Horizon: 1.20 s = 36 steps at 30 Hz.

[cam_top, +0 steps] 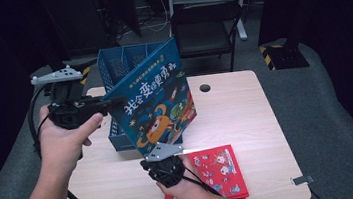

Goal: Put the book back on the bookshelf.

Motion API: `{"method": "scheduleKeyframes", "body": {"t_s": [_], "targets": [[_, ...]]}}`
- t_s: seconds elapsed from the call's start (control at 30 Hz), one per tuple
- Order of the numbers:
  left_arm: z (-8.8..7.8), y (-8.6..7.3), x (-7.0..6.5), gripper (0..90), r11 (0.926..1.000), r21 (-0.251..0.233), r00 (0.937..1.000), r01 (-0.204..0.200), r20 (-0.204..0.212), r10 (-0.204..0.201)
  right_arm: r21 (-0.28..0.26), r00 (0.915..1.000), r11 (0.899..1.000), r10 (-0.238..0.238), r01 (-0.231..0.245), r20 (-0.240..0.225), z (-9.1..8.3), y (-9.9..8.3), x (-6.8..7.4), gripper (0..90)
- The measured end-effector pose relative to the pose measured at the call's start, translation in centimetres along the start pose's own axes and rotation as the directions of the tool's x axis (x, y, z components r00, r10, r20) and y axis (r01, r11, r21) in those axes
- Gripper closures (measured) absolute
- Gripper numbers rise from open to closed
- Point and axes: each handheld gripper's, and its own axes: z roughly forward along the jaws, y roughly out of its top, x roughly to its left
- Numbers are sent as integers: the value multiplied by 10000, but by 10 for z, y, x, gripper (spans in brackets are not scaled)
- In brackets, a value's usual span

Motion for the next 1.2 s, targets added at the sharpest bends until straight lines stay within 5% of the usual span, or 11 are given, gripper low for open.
{"method": "scheduleKeyframes", "body": {"t_s": [0.4,0.93,1.2], "targets": [[-13,2,23,827,9980,-196,9969,598,-506,-607,-120,9994,9998,-170,167,-290,18,15,-1,900],[-34,11,43,829,9941,-412,9882,1003,-1119,-1044,-431,9958,9990,-188,150,-891,35,42,-2,900],[-36,14,51,828,9932,-354,9833,1111,-1413,-1150,-450,9960,9985,-333,297,-833,46,52,0,900]]}}
